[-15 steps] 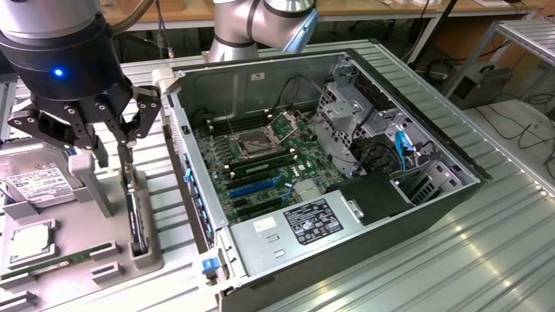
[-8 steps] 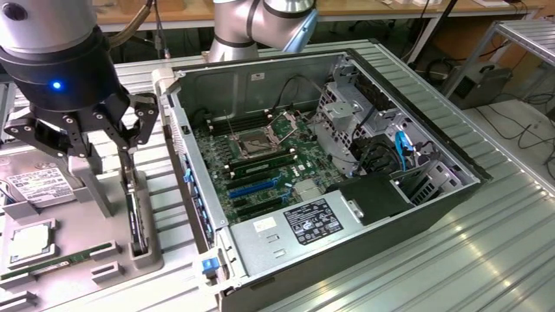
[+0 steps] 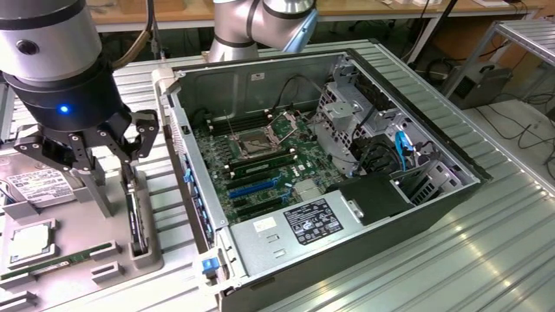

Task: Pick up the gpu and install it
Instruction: 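Pick up the gpu and move the gpu toward the slot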

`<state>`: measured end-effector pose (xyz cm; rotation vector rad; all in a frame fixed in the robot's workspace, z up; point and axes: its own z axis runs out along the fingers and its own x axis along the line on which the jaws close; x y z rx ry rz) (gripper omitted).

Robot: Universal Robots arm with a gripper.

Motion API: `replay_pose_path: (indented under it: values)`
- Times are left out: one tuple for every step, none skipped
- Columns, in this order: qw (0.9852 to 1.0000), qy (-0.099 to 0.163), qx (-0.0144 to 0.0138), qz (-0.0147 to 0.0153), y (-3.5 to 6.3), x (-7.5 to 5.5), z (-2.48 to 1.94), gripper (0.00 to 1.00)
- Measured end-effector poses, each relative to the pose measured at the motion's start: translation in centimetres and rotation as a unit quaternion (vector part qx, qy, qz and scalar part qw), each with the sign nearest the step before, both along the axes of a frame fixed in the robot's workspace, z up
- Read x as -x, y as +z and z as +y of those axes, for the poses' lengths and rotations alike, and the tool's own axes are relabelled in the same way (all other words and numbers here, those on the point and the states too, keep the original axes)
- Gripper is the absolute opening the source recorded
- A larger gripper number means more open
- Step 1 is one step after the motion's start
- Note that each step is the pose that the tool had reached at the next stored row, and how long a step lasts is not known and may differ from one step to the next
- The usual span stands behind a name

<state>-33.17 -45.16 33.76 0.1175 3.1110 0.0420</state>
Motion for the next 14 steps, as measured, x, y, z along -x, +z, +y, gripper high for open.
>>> replay_pose_path:
  values:
    - [1.0,0.0,0.0,0.0,-0.19,0.0,0.0,0.42]
    - [1.0,0.0,0.0,0.0001,-0.37,0.0,0.0,0.42]
    - [1.0,0.0,0.0,0.0002,-0.56,0.0,0.0,0.42]
    - [1.0,0.0,0.0,0.0002,-0.79,0.0,0.0,0.42]
    - [1.0,0.0,0.0,0.0004,-1.54,0.0,0.0,0.42]
    - [1.0,0.0,0.0,0.0009,-2.82,0.0,-0.01,0.42]
    - [1.0,0.0,0.0,0.0012,-3.07,0.0,0.0,0.42]
    - [1.0,0.0,0.0,0.0015,-3.24,0.0,0.0,0.42]
    - [1.0,0.0,0.0,0.0023,-3.52,0.0,-0.01,0.42]
    - [1.0,0.0,0.0,0.0034,-3.7,0.0,-0.03,0.42]
    - [1.0,0.0,0.0,0.0045,-3.87,-0.1,-0.04,0.42]
    - [1.0,0.0,0.0,0.0055,-4.05,-0.1,-0.05,0.42]
    - [1.0,0.0,0.0,0.0064,-4.23,-0.1,-0.07,0.42]
    - [1.0,0.0,0.0,0.0079,-4.52,-0.1,-0.09,0.42]
